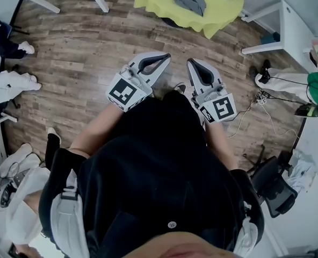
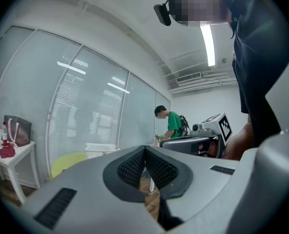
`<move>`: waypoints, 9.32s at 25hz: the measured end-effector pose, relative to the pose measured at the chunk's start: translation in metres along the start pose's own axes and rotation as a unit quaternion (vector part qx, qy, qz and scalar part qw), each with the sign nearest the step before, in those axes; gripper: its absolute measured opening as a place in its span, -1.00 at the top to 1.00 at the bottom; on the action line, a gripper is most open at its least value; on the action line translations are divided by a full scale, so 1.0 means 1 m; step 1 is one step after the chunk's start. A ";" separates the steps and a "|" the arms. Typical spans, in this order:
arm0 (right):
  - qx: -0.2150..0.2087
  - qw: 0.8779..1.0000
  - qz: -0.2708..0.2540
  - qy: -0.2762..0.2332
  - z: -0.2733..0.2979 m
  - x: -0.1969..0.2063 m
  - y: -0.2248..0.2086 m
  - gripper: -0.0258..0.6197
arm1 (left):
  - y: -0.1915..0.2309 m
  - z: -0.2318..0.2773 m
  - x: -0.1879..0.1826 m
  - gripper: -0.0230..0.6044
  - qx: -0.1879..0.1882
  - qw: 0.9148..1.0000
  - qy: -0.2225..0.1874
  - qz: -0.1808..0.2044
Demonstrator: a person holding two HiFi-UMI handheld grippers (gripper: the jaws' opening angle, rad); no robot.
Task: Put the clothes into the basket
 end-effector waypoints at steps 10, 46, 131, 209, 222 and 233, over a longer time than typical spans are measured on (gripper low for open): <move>-0.015 1.000 -0.001 -0.007 0.039 -0.006 -0.074 0.84 | 0.054 0.054 -0.016 0.90 -0.026 0.999 0.016 0.016; -0.098 0.990 0.002 0.102 0.203 -0.003 -0.332 0.84 | 0.253 0.259 -0.058 0.89 -0.099 0.993 0.060 -0.015; -0.124 0.813 -0.132 0.554 0.358 0.070 -0.425 -0.20 | 0.424 0.337 -0.054 0.90 0.014 0.997 0.068 -0.016; -0.160 0.766 -0.238 0.575 0.416 0.150 -0.686 -0.28 | 0.467 0.563 -0.081 0.89 -0.060 0.990 0.121 -0.040; -0.154 0.826 -0.188 0.508 0.386 0.060 -0.673 -0.27 | 0.460 0.549 -0.084 0.89 -0.042 0.992 0.114 -0.034; -0.096 0.881 -0.160 0.435 0.355 0.012 -0.623 0.29 | 0.447 0.510 -0.100 0.89 -0.013 0.996 0.091 -0.016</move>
Point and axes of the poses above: the fingertips, and each gripper's own axes: z forward along the fingers, y to its left, x out of its underside, the point moved 4 cm from there along -z, backward along the fingers, and after that the axes turned 15 degrees about y, right-handed, at the moved point
